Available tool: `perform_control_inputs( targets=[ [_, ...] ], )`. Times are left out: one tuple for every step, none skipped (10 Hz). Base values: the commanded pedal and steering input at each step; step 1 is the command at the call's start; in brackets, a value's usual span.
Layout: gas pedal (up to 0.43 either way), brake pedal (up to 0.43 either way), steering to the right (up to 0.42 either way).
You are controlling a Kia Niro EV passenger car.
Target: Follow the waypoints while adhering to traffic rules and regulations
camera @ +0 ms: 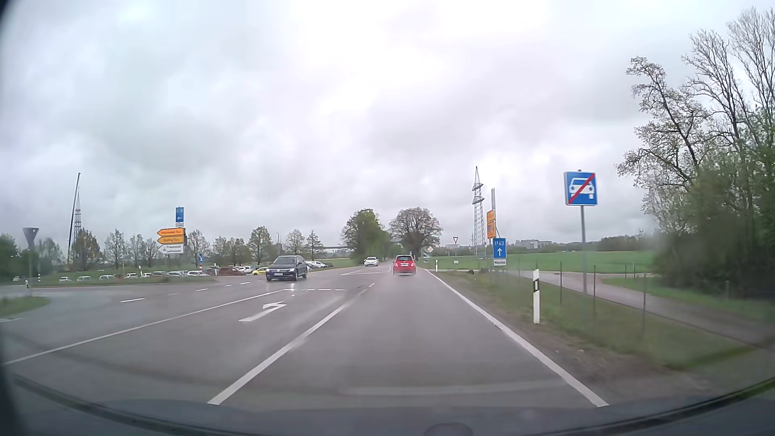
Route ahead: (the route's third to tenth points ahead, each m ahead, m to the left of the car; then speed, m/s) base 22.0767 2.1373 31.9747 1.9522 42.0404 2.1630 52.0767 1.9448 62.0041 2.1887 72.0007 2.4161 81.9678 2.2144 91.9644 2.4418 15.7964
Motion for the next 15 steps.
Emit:
perform_control_inputs(
  targets=[
    [0.260, 0.000, -0.007],
    [0.260, 0.000, -0.002],
    [0.260, 0.000, -0.001],
    [0.260, 0.000, -0.001],
    [0.260, 0.000, -0.001],
    [0.248, 0.000, -0.001],
    [0.248, 0.000, -0.002],
    [0.248, 0.000, -0.003],
    [0.248, 0.000, -0.004],
    [0.248, 0.000, -0.005],
    [0.248, 0.000, -0.008],
    [0.240, 0.000, -0.010],
    [0.240, 0.000, -0.010],
    [0.240, 0.000, -0.009],
    [0.240, 0.000, -0.010]
  ],
)
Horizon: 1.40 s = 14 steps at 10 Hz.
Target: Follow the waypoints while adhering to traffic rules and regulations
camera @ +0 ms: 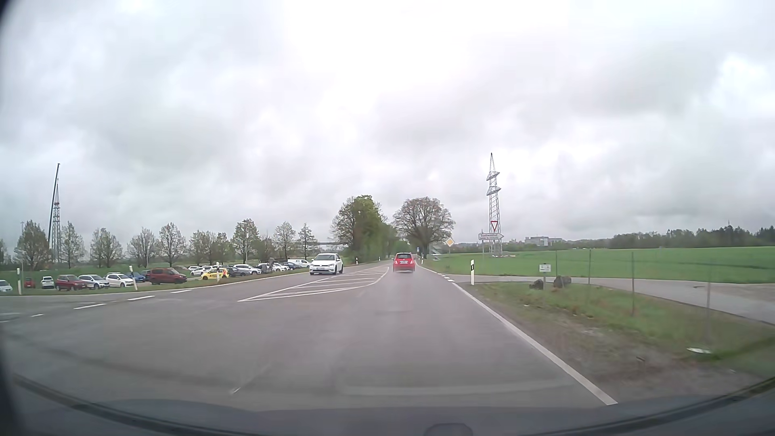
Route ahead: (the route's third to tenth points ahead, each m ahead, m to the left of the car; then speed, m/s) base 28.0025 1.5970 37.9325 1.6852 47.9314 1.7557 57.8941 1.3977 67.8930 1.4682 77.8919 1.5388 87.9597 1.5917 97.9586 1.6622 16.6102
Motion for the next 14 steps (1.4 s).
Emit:
perform_control_inputs(
  targets=[
    [0.240, 0.000, -0.007],
    [0.240, 0.000, -0.005],
    [0.240, 0.000, -0.005],
    [0.248, 0.000, -0.005],
    [0.248, 0.000, -0.005],
    [0.248, 0.000, -0.005],
    [0.248, 0.000, -0.005],
    [0.248, 0.000, -0.005],
    [0.248, 0.000, -0.005],
    [0.248, 0.000, -0.005],
    [0.248, 0.000, -0.006],
    [0.248, 0.000, -0.006],
    [0.248, 0.000, -0.005],
    [0.248, 0.000, -0.005]
  ],
)
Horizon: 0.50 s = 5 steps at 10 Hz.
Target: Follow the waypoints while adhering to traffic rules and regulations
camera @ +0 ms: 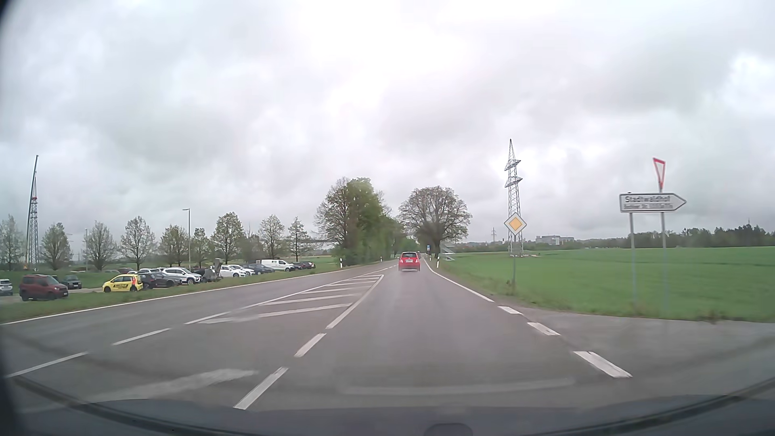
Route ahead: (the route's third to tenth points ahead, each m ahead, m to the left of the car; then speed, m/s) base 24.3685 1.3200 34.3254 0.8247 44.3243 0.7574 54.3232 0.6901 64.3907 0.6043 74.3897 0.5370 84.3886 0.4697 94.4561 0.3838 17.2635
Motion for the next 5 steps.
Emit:
perform_control_inputs(
  targets=[
    [0.248, 0.000, -0.005],
    [0.248, 0.000, -0.005],
    [0.248, 0.000, -0.004],
    [0.248, 0.000, -0.004],
    [0.248, 0.000, -0.003]
  ],
)
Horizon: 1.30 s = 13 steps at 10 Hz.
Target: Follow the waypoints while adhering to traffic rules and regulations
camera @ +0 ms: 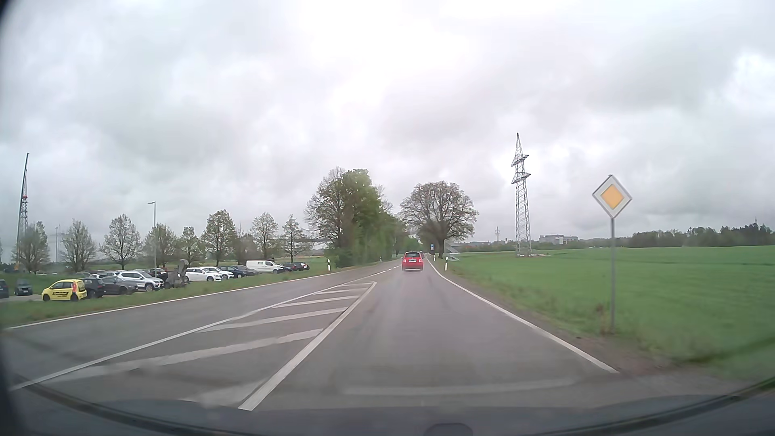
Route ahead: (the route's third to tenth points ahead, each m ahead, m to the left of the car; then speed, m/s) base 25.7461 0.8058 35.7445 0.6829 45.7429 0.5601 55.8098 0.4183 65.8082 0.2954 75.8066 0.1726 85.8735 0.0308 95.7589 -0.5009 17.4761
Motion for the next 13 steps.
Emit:
perform_control_inputs(
  targets=[
    [0.248, 0.000, -0.003],
    [0.248, 0.000, -0.003],
    [0.248, 0.000, -0.003],
    [0.248, 0.000, -0.003],
    [0.248, 0.000, -0.002],
    [0.240, 0.000, -0.002],
    [0.240, 0.000, -0.002],
    [0.240, 0.000, -0.002],
    [0.240, 0.000, -0.001],
    [0.240, 0.000, 0.001],
    [0.240, 0.000, 0.001],
    [0.240, 0.000, 0.002],
    [0.240, 0.000, 0.002]
  ],
)
